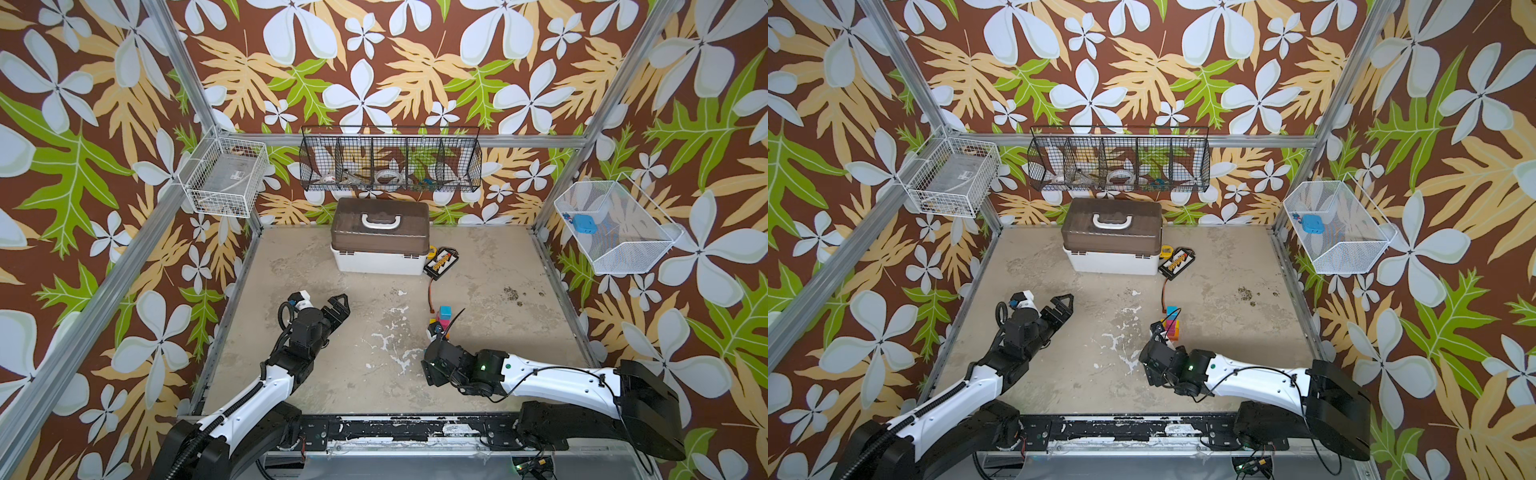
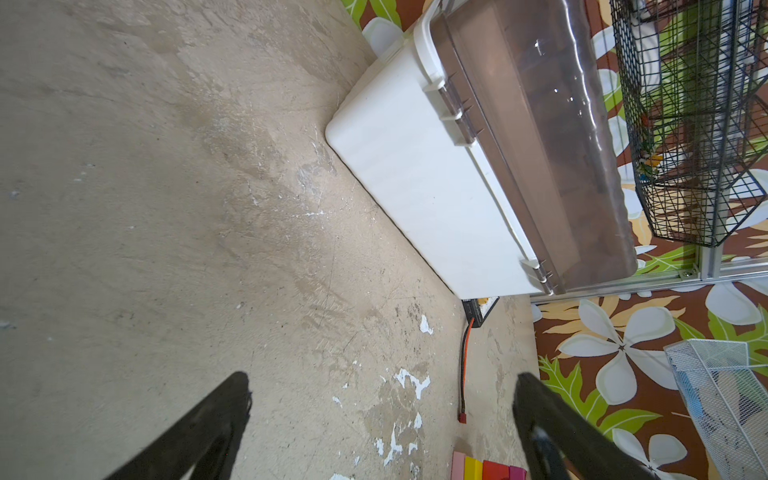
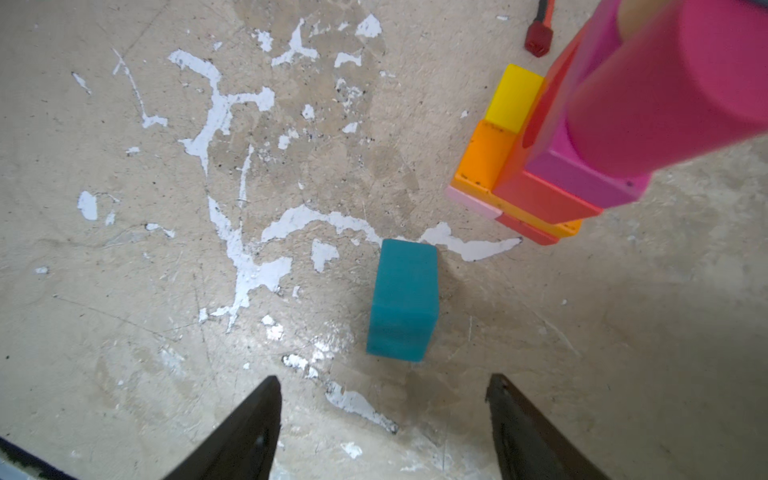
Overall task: Build the wood block tower
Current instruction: 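Move the right gripper to the second teal block on the table and grasp it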
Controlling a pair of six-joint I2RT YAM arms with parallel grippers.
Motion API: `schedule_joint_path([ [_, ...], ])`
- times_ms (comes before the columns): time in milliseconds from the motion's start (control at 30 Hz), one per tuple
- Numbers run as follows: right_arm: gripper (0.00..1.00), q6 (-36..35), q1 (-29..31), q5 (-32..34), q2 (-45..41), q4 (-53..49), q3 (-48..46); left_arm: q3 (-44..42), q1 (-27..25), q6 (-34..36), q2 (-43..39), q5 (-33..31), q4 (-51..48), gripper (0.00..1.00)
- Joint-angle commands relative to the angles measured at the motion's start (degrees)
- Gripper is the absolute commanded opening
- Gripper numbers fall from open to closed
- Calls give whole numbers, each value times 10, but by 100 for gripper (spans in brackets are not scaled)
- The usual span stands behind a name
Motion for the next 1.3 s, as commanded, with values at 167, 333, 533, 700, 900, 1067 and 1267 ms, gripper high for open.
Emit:
schedule_joint_path([
  [167, 76, 30, 7, 76, -19, 50, -23, 1, 0, 1, 3, -11, 4, 100],
  [333, 75, 38, 12, 72, -22, 90, -44, 1, 0, -1, 3, -9, 5, 100],
  [533, 75, 42, 16, 92, 2, 115, -49, 1, 0, -2, 4, -10, 5, 100],
  [700, 74, 31, 15, 89, 33, 132, -41, 1, 0, -3, 3, -10, 4, 100],
  [900, 68, 30, 15, 97, 80, 125, -22, 1, 0, -3, 2, -10, 4, 100],
  [1067, 65, 31, 15, 97, 99, 120, -10, 1, 0, -2, 0, -10, 3, 100],
  [1267, 62, 33, 17, 93, 122, 121, -3, 1, 0, -3, 0, -9, 3, 100],
])
